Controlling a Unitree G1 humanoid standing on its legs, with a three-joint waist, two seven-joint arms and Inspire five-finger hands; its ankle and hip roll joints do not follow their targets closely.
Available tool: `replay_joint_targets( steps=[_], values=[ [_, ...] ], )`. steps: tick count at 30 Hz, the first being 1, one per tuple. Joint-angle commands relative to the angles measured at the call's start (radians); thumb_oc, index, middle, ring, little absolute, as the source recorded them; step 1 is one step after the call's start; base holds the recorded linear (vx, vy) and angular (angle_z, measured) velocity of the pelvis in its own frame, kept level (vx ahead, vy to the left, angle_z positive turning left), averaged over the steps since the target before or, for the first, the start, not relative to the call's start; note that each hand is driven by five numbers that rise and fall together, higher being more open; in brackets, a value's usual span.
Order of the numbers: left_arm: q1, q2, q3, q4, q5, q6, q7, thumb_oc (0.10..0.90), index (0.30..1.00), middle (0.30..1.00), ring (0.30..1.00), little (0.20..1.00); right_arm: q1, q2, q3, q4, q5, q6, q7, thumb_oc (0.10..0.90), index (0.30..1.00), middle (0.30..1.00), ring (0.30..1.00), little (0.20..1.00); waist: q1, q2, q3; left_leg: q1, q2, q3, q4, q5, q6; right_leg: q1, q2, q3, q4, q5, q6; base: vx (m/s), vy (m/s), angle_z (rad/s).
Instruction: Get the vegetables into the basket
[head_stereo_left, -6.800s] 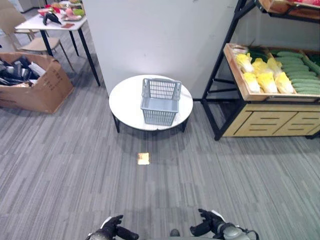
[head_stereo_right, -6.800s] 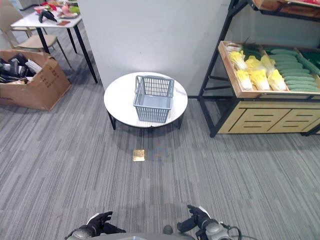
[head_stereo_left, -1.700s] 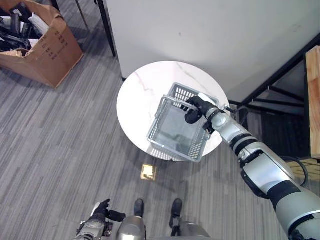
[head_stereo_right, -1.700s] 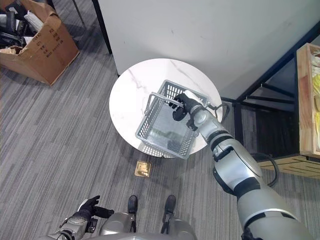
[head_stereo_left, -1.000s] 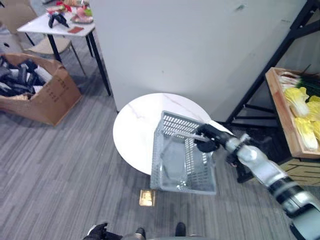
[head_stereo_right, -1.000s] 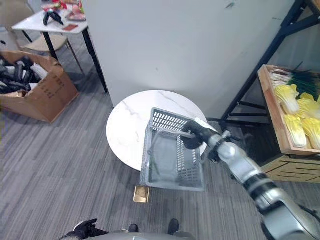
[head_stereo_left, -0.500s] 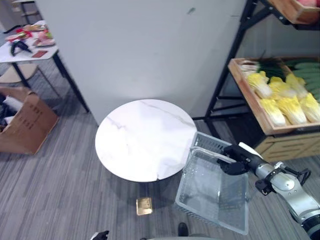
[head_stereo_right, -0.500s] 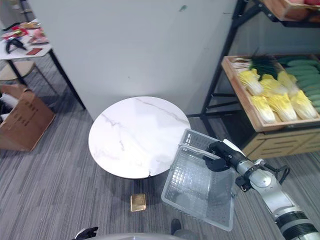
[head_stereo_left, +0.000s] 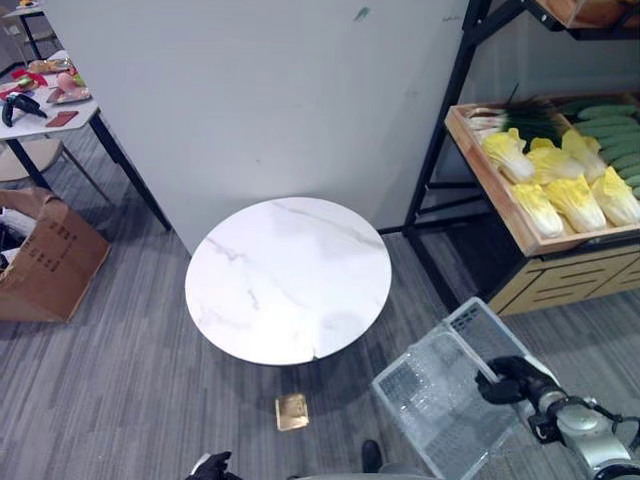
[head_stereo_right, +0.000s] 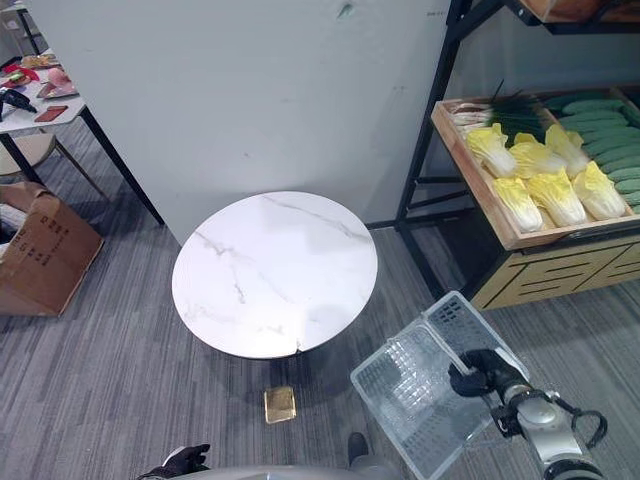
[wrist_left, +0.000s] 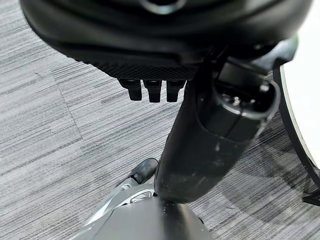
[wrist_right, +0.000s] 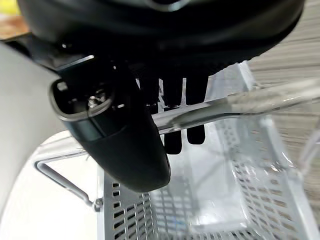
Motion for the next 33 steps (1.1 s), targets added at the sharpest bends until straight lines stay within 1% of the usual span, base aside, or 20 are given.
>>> replay_joint_targets(
  steps=[1, 2, 5, 9, 10, 12, 13, 16, 19, 28, 29, 33],
  values=[
    [-0.055, -0.007, -0.034, 0.045, 0.004, -0.028, -0.005, 0.900, 1.000, 1.000, 1.000, 1.000, -0.130, 0.001, -0.119, -0.013, 0.091, -0.101, -0.063, 0.400, 0.300, 0.300, 0.300, 0.300, 0.015, -0.046, -0.031, 0.000, -0.024, -0.045, 0.006, -0.065, 0.005, 0.053, -0.025, -0.005, 0.038, -0.082, 0.039, 0.05, -0.012, 0.03],
    [-0.054, -0.008, -0.034, 0.047, 0.003, -0.029, -0.001, 0.900, 1.000, 1.000, 1.000, 1.000, -0.114, 0.043, -0.146, 0.040, 0.117, -0.106, -0.087, 0.400, 0.300, 0.300, 0.300, 0.300, 0.012, -0.041, -0.030, 0.003, -0.023, -0.045, 0.006, -0.067, 0.004, 0.056, -0.024, -0.006, 0.040, -0.087, 0.038, 0.05, -0.010, 0.03],
    [-0.054, -0.005, -0.036, 0.048, 0.006, -0.027, 0.006, 0.900, 1.000, 1.000, 1.000, 1.000, -0.104, 0.091, -0.157, 0.136, 0.126, -0.108, -0.115, 0.400, 0.300, 0.300, 0.300, 0.300, 0.010, -0.038, -0.028, 0.007, -0.023, -0.045, 0.006, -0.069, 0.002, 0.061, -0.022, -0.006, 0.040, -0.093, 0.037, 0.05, -0.016, 0.06],
    [-0.057, -0.004, -0.041, 0.047, 0.001, -0.028, 0.012, 0.900, 1.000, 1.000, 1.000, 1.000, -0.099, 0.121, -0.164, 0.205, 0.137, -0.108, -0.132, 0.400, 0.300, 0.300, 0.300, 0.300, 0.009, -0.037, -0.027, 0.008, -0.023, -0.050, 0.006, -0.069, 0.002, 0.066, -0.022, -0.010, 0.040, -0.094, 0.036, 0.02, -0.008, 0.07],
    [-0.060, -0.006, -0.045, 0.046, 0.000, -0.030, 0.019, 0.900, 1.000, 1.000, 1.000, 1.000, -0.097, 0.140, -0.168, 0.244, 0.153, -0.111, -0.141, 0.400, 0.300, 0.300, 0.300, 0.300, 0.009, -0.036, -0.028, 0.009, -0.023, -0.053, 0.006, -0.070, 0.002, 0.068, -0.023, -0.016, 0.039, -0.094, 0.036, 0.02, 0.006, 0.06],
    [-0.060, -0.007, -0.045, 0.046, -0.004, -0.031, 0.020, 0.900, 1.000, 1.000, 1.000, 1.000, -0.096, 0.151, -0.170, 0.260, 0.162, -0.111, -0.142, 0.400, 0.300, 0.300, 0.300, 0.300, 0.009, -0.036, -0.028, 0.009, -0.023, -0.055, 0.006, -0.070, 0.002, 0.069, -0.024, -0.017, 0.038, -0.094, 0.036, 0.03, 0.012, 0.05],
    [-0.059, -0.010, -0.048, 0.043, -0.008, -0.032, 0.026, 0.900, 1.000, 1.000, 1.000, 1.000, -0.089, 0.175, -0.163, 0.282, 0.172, -0.112, -0.144, 0.400, 0.300, 0.300, 0.300, 0.300, 0.009, -0.035, -0.029, 0.012, -0.024, -0.056, 0.006, -0.072, 0.002, 0.071, -0.023, -0.016, 0.039, -0.097, 0.036, 0.03, 0.022, 0.03],
    [-0.058, -0.011, -0.046, 0.043, -0.009, -0.031, 0.030, 0.900, 1.000, 1.000, 1.000, 1.000, -0.081, 0.193, -0.157, 0.289, 0.174, -0.113, -0.143, 0.400, 0.300, 0.300, 0.300, 0.300, 0.009, -0.035, -0.028, 0.015, -0.026, -0.055, 0.006, -0.075, 0.005, 0.071, -0.024, -0.015, 0.042, -0.098, 0.037, 0.02, 0.030, 0.00],
    [-0.048, -0.013, -0.037, 0.045, -0.002, -0.032, 0.035, 0.900, 1.000, 1.000, 1.000, 1.000, -0.055, 0.224, -0.152, 0.276, 0.186, -0.112, -0.138, 0.400, 0.300, 0.300, 0.300, 0.300, 0.000, -0.034, -0.026, 0.026, -0.035, -0.043, 0.006, -0.087, 0.015, 0.068, -0.029, 0.001, 0.055, -0.095, 0.048, 0.02, 0.112, -0.03],
    [-0.054, 0.002, -0.030, 0.045, 0.010, -0.040, 0.037, 0.900, 1.000, 1.000, 1.000, 1.000, -0.056, 0.243, -0.139, 0.289, 0.185, -0.109, -0.133, 0.400, 0.300, 0.300, 0.300, 0.300, -0.015, -0.025, -0.006, 0.019, -0.055, 0.017, 0.006, -0.102, 0.038, 0.015, -0.039, 0.067, 0.072, -0.041, 0.081, -0.03, 0.121, -0.26],
    [-0.064, 0.005, -0.036, 0.045, 0.018, -0.041, 0.038, 0.900, 1.000, 1.000, 1.000, 1.000, -0.056, 0.253, -0.141, 0.293, 0.193, -0.109, -0.133, 0.400, 0.300, 0.300, 0.300, 0.300, -0.028, -0.024, 0.006, 0.012, -0.061, 0.030, 0.006, -0.106, 0.045, -0.008, -0.043, 0.082, 0.093, -0.024, 0.090, -0.07, 0.138, -0.33],
    [-0.080, 0.009, -0.045, 0.046, 0.026, -0.044, 0.042, 0.900, 1.000, 1.000, 1.000, 1.000, -0.060, 0.265, -0.131, 0.284, 0.199, -0.111, -0.132, 0.400, 0.300, 0.300, 0.300, 0.300, -0.051, -0.018, 0.024, 0.008, -0.069, 0.074, 0.006, -0.118, 0.053, -0.046, -0.044, 0.116, 0.117, -0.001, 0.109, -0.05, 0.148, -0.33]
  ],
)
